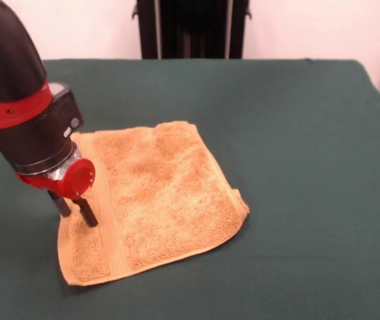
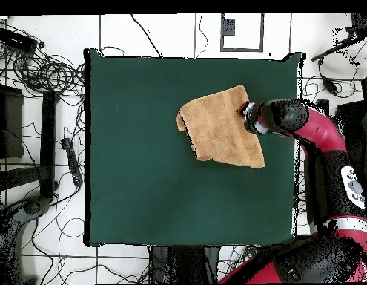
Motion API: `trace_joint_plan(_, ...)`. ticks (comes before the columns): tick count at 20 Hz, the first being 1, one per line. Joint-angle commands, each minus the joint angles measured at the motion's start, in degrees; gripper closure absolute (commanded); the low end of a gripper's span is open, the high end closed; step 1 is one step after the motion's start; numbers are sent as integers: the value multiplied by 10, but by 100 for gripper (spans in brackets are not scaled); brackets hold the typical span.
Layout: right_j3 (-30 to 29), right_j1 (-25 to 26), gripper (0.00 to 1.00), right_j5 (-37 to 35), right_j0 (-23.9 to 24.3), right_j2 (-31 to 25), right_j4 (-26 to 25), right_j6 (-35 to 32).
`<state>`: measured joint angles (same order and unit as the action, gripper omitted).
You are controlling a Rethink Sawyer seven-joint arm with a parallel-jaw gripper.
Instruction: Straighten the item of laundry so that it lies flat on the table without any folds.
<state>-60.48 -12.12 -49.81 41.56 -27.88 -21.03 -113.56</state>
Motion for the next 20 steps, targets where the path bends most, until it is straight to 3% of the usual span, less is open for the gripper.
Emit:
trace_joint_plan(1, -31, 33, 0, -10, -46, -28, -20, 107)
trace_joint_plan(11, 35, 45, 0, -2, -92, 41, -79, 51)
trace_joint_plan(20, 23, -12, 0, -26, -130, 107, -101, -3)
